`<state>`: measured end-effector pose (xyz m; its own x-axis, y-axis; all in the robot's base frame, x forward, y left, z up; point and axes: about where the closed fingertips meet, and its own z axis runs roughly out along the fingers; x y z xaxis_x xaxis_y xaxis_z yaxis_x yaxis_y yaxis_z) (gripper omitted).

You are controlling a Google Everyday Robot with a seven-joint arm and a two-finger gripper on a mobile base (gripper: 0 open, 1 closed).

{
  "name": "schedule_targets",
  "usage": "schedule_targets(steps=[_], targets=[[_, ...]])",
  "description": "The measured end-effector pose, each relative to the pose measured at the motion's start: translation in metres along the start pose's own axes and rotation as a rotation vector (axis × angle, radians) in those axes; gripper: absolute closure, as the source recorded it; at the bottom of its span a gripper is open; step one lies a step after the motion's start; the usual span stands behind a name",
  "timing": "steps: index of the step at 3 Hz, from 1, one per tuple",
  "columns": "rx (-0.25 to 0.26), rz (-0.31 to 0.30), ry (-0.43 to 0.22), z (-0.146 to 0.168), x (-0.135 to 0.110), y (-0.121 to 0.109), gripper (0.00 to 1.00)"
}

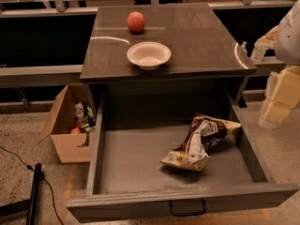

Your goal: Pick brown chip bag from top drawer and place on counter

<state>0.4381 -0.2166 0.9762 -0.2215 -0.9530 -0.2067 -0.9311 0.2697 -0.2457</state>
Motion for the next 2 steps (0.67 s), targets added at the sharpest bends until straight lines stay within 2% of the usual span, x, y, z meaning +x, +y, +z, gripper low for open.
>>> schedule_targets(steps=[1, 2], targets=[[0.0, 0.0, 0.0, 0.0, 0.0, 0.0, 0.0], [-0.02, -0.019, -0.022, 0.024, 0.007, 0.001, 0.0]])
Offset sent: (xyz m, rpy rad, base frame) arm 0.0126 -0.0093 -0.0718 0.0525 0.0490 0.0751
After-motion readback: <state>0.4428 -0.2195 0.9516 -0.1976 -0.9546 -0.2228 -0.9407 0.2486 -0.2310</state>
